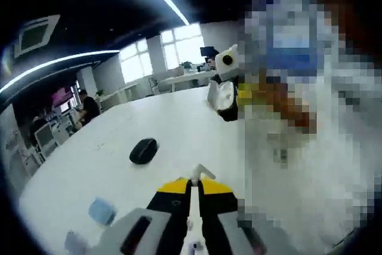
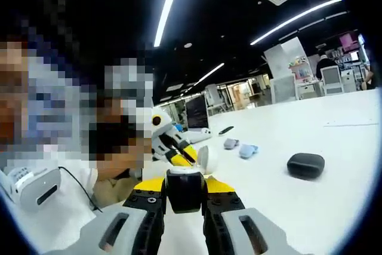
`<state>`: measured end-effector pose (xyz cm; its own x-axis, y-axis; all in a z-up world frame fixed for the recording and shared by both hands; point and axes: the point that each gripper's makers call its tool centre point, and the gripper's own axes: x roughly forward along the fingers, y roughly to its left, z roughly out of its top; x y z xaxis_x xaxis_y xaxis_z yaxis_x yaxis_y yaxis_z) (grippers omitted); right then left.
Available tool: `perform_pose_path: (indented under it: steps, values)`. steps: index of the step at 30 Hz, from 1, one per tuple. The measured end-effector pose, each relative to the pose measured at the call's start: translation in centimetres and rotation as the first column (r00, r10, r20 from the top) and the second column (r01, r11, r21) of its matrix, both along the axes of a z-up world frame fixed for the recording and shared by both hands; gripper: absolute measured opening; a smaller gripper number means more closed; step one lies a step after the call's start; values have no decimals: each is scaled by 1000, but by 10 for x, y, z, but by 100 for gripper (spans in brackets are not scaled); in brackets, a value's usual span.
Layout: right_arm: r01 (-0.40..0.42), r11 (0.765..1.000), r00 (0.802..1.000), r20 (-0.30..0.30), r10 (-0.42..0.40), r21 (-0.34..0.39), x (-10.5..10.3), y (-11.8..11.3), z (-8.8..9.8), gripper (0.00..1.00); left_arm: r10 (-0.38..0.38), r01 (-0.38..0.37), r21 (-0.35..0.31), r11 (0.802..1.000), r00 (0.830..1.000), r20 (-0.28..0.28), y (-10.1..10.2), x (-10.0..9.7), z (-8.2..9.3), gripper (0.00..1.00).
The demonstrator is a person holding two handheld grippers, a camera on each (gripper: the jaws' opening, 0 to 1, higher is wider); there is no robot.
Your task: Pick up the earbuds from the table and place the earbuds into the earbud case
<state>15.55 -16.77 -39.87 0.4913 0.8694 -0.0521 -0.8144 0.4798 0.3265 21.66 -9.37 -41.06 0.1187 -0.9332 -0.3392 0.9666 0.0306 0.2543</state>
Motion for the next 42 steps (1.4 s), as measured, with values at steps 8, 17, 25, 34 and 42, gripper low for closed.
perform_pose_path:
  steps: [8, 17, 25, 34, 42]
  values:
    - [-16, 1000, 999, 48, 16, 5, -2, 9, 6, 22, 124, -111, -116, 987, 987, 107, -3, -20, 57, 8]
    - [-44, 999, 995, 91, 44, 5, -6, 18, 13, 22, 130, -110, -150, 983, 983, 129, -24, -46, 75, 8]
    - [-44, 999, 995, 87, 43, 10, -6, 18, 14, 22, 100, -80, -129, 988, 983, 153, -39, -59, 71, 8]
    - [-47, 999, 995, 90, 46, 11, -7, 20, 16, 22, 93, -79, -102, 992, 984, 149, -48, -60, 68, 8]
    - [-46, 999, 994, 99, 45, 16, -8, 19, 18, 22, 83, -72, -73, 995, 983, 165, -50, -64, 62, 8]
